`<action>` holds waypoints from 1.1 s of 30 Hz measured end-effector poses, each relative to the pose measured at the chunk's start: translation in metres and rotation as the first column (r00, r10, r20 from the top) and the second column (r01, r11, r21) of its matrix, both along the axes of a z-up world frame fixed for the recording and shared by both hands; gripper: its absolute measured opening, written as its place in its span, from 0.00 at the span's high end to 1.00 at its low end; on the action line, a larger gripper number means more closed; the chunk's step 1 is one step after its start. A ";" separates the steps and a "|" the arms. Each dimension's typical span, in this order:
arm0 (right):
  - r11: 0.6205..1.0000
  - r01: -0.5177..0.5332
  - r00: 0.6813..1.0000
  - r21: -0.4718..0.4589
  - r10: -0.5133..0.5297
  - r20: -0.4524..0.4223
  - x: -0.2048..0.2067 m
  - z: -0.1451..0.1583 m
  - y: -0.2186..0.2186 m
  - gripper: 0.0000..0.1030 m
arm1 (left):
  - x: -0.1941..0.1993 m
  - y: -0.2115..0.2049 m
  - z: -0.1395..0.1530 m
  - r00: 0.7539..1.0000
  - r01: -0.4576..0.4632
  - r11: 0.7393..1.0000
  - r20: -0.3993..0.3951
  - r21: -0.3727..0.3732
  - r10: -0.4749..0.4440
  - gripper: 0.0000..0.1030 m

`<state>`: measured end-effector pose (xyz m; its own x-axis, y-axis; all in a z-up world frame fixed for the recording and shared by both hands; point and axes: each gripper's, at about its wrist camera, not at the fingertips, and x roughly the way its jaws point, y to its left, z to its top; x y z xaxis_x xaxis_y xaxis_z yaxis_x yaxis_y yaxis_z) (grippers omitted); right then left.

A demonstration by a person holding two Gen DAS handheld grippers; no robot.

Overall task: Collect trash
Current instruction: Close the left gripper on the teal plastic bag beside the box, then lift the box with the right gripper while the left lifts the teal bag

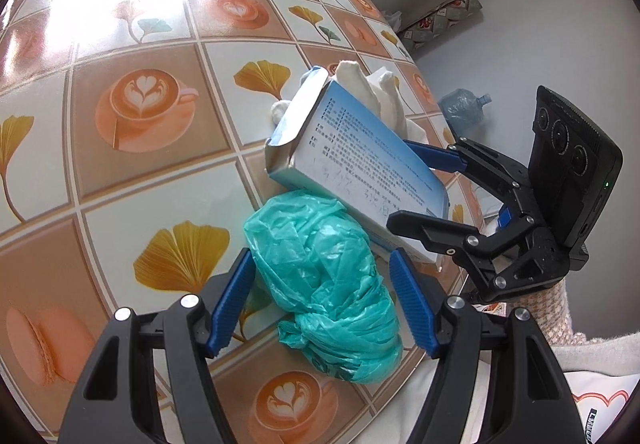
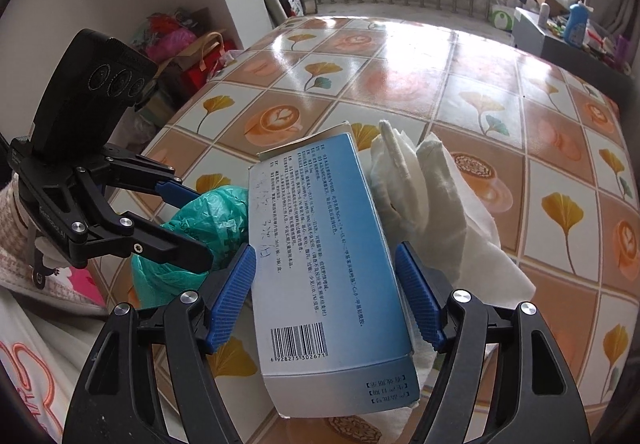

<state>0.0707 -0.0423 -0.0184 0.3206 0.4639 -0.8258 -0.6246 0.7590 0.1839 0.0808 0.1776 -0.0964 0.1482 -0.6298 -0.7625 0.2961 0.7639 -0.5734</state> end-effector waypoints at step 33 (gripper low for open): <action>0.970 0.182 0.983 0.161 -0.177 -0.048 0.006 0.012 -0.049 0.51 | 0.014 -0.027 0.001 0.997 0.003 0.988 0.078 0.155 -0.016 0.58</action>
<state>0.0768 -0.0908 -0.0065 0.3849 0.5309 -0.7550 -0.4724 0.8161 0.3330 0.0951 0.1506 -0.0956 0.2063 -0.5073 -0.8367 0.3434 0.8383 -0.4235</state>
